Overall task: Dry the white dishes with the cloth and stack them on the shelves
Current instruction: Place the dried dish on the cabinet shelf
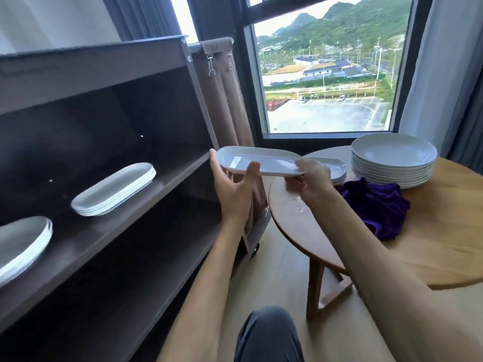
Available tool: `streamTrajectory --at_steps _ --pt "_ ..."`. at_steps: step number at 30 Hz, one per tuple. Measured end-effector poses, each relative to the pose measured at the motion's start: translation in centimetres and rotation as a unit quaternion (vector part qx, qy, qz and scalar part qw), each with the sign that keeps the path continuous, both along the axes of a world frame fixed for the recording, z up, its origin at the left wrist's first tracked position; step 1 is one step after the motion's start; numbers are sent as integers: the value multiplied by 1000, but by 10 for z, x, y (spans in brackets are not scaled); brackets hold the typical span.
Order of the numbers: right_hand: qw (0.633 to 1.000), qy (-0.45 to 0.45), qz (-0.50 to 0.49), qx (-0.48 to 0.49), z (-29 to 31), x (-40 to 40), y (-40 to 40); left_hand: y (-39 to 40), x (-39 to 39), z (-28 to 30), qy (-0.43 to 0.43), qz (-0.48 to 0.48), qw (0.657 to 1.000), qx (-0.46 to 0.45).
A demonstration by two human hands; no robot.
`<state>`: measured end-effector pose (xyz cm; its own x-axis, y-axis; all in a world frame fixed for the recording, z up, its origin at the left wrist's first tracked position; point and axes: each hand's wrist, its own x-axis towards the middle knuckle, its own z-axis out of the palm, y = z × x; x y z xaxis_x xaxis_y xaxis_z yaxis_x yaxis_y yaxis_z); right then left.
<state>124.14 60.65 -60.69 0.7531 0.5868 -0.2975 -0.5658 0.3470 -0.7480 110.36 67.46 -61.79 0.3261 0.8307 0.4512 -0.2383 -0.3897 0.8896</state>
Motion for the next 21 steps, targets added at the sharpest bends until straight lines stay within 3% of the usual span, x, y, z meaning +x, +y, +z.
streamTrajectory --at_steps 4,11,14,21 --pt "997 -34 58 24 21 -23 39 23 -54 18 64 42 996 43" --pt "980 -127 149 22 46 -108 119 51 -147 33 111 262 956 66" --pt "965 -177 189 42 53 -140 153 69 -180 41 131 344 928 60" --pt "928 -296 223 36 56 -190 218 112 -220 49 299 472 826 71"
